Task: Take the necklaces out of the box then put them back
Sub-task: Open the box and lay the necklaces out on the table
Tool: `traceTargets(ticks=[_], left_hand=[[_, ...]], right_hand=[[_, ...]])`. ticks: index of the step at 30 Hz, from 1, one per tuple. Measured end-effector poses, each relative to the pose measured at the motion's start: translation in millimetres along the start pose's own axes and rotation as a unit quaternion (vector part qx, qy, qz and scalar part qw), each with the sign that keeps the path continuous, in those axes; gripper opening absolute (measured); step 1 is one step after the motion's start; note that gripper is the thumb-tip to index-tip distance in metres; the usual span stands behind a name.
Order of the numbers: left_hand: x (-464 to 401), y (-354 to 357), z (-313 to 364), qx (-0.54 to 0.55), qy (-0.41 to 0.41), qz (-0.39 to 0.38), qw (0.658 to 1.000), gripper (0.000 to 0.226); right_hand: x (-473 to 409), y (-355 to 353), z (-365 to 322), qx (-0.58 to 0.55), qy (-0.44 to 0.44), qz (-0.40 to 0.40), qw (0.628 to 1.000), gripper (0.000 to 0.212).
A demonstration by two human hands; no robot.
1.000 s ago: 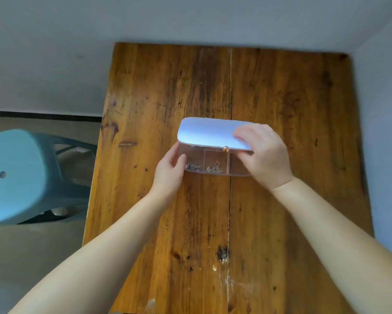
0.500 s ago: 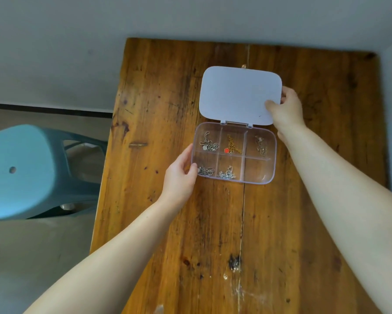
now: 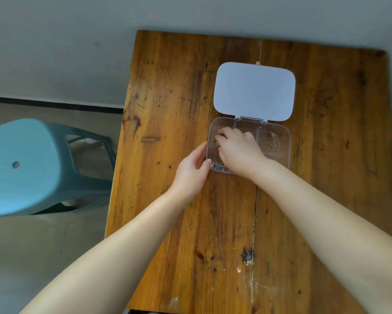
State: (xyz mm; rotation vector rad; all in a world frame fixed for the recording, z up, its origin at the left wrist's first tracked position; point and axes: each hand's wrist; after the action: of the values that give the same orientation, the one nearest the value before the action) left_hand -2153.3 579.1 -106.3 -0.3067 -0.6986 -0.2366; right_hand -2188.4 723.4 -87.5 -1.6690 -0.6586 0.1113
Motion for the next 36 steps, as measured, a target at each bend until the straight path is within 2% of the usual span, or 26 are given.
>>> traceTargets(ticks=[4, 8, 10, 12, 14, 16, 19, 22, 24, 26, 27, 28, 33, 36], left_hand=[[-1, -4, 2, -0.018, 0.006, -0.014, 1.0, 0.051], [-2, -5, 4, -0.025, -0.002, -0.016, 1.0, 0.051], [-2, -5, 5, -0.03, -0.006, -0.016, 0.999, 0.052], [-2, -6, 5, -0.035, -0.006, -0.016, 0.999, 0.052], [-2, -6, 5, -0.036, -0.006, -0.018, 0.999, 0.052], [-2, -6, 6, -0.034, -0.012, -0.023, 0.999, 0.052], [0, -8, 9, -0.063, -0.007, -0.008, 0.998, 0.053], [7, -10, 22, -0.131, 0.065, 0.049, 0.988, 0.06], [14, -11, 39, -0.152, 0.139, 0.014, 0.978, 0.056], [24, -10, 57, -0.168, 0.18, -0.037, 0.969, 0.031], [29, -10, 65, -0.157, 0.182, -0.057, 0.969, 0.015], [35, -11, 70, -0.136, 0.172, -0.073, 0.973, 0.012], [67, -29, 68, -0.051, 0.099, -0.132, 0.985, 0.03], [79, -42, 50, -0.007, 0.056, -0.154, 0.986, 0.028]], right_hand=[[0, 1, 0, 0.001, -0.01, 0.001, 1.0, 0.035], [-3, -5, 5, -0.071, 0.011, 0.025, 0.997, 0.025], [-5, -7, 5, -0.089, 0.023, 0.019, 0.996, 0.029], [-7, -7, 2, -0.069, 0.026, 0.001, 0.997, 0.035], [-8, -9, -1, -0.038, 0.018, -0.008, 0.999, 0.03], [-8, -16, -1, -0.05, 0.011, 0.011, 0.999, 0.022], [0, -34, 3, -0.161, 0.035, 0.082, 0.983, 0.016], [15, -60, 6, -0.352, 0.079, 0.135, 0.923, 0.012], [29, -77, 6, -0.508, 0.064, 0.142, 0.847, 0.013], [42, -89, 6, -0.636, 0.036, 0.151, 0.756, 0.016], [48, -93, 6, -0.676, 0.025, 0.158, 0.719, 0.018], [52, -96, 6, -0.703, 0.018, 0.168, 0.69, 0.018], [76, -91, 8, -0.805, 0.043, 0.227, 0.546, 0.018], [91, -72, 1, -0.839, 0.074, 0.238, 0.483, 0.021]])
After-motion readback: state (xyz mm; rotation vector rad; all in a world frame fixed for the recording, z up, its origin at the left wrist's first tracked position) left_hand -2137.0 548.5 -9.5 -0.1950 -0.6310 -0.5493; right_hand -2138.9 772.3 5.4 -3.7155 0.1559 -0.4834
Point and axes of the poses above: each hand's wrist, its own x-axis away from the middle knuckle, its own y-axis out of the palm, z = x × y, and after that the axes turned 15 degrees about -y, right-handed
